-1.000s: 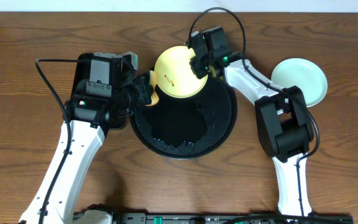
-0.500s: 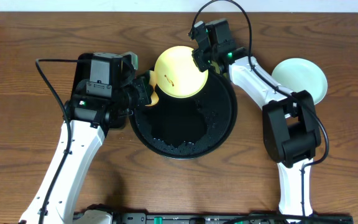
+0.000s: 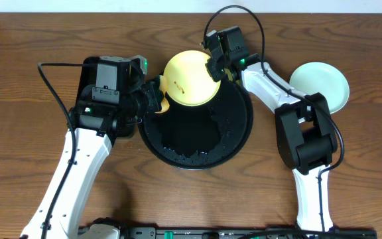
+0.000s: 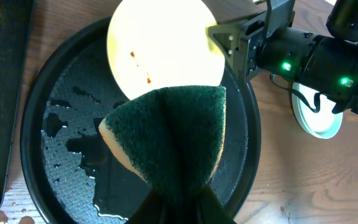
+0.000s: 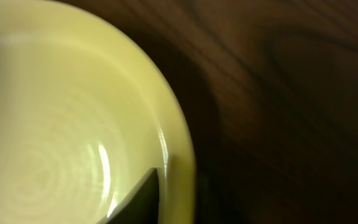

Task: Clean dirty plates on tray and stack at the side
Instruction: 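Return the right gripper and grasp the rim of the yellow plate, then scrub the yellow plate with the sponge in the left gripper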

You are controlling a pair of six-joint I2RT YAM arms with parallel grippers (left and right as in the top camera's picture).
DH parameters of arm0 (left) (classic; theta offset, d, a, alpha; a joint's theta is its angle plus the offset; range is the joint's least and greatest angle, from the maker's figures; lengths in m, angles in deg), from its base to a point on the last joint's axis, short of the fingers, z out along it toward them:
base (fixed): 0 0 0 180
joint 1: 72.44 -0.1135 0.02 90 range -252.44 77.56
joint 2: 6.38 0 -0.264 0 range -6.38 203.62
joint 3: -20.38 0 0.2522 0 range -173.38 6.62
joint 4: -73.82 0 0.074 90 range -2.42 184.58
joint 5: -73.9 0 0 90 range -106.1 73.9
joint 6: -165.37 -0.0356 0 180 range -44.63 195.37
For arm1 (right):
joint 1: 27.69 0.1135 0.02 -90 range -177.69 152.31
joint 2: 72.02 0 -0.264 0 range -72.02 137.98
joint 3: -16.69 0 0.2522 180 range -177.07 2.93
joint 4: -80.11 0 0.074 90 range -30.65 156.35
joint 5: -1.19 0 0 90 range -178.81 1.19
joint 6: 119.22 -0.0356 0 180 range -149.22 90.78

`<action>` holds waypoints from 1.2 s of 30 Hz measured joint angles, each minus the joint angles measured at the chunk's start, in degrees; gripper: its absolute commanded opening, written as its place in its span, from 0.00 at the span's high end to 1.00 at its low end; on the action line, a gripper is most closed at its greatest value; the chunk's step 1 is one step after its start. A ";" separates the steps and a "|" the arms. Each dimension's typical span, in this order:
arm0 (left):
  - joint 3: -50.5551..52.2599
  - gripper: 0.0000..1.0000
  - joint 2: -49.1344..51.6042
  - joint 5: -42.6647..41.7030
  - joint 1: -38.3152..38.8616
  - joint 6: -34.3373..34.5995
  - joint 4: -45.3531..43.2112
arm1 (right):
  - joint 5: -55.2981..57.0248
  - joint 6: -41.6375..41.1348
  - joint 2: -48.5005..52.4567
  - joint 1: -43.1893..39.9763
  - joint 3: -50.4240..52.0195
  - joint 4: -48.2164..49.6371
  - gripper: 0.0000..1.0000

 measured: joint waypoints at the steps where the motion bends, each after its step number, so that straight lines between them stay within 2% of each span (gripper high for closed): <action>1: 0.00 0.92 0.00 0.00 0.00 0.00 -0.02 | 0.13 -0.04 0.00 -0.04 0.00 0.00 0.99; 6: 0.00 0.91 0.00 0.00 0.00 0.00 0.00 | 1.53 -0.35 -0.11 -0.04 0.00 -0.98 0.99; 9: 0.00 0.92 0.00 0.00 0.00 0.00 0.02 | 2.71 -0.68 -1.49 -0.04 0.02 -4.83 0.99; 13: 0.00 0.92 0.00 0.20 0.00 0.00 0.26 | 4.02 -5.18 -7.32 -0.09 0.17 -15.50 0.99; 20: 0.02 0.92 0.00 0.22 0.00 0.00 0.98 | 4.66 -17.75 -16.46 0.24 -0.02 -34.73 0.99; 24: 0.02 0.91 0.00 0.24 0.00 -0.02 0.98 | 4.68 -21.66 -15.26 1.01 2.29 -34.67 0.99; 28: 0.02 0.91 0.00 0.24 0.00 0.00 1.09 | 4.68 -25.44 -13.81 1.81 7.23 -30.60 0.99; 30: 0.02 0.92 0.00 0.22 0.00 0.00 1.16 | 4.68 -26.69 -13.49 1.95 9.25 -28.26 0.92; 33: 0.02 0.92 0.00 0.22 0.00 0.00 1.20 | 4.63 -28.28 -13.35 1.97 12.07 -24.35 0.65; 36: 0.02 0.92 0.00 0.35 0.00 -0.09 1.20 | 4.66 -28.87 -13.35 1.95 14.16 -22.45 0.59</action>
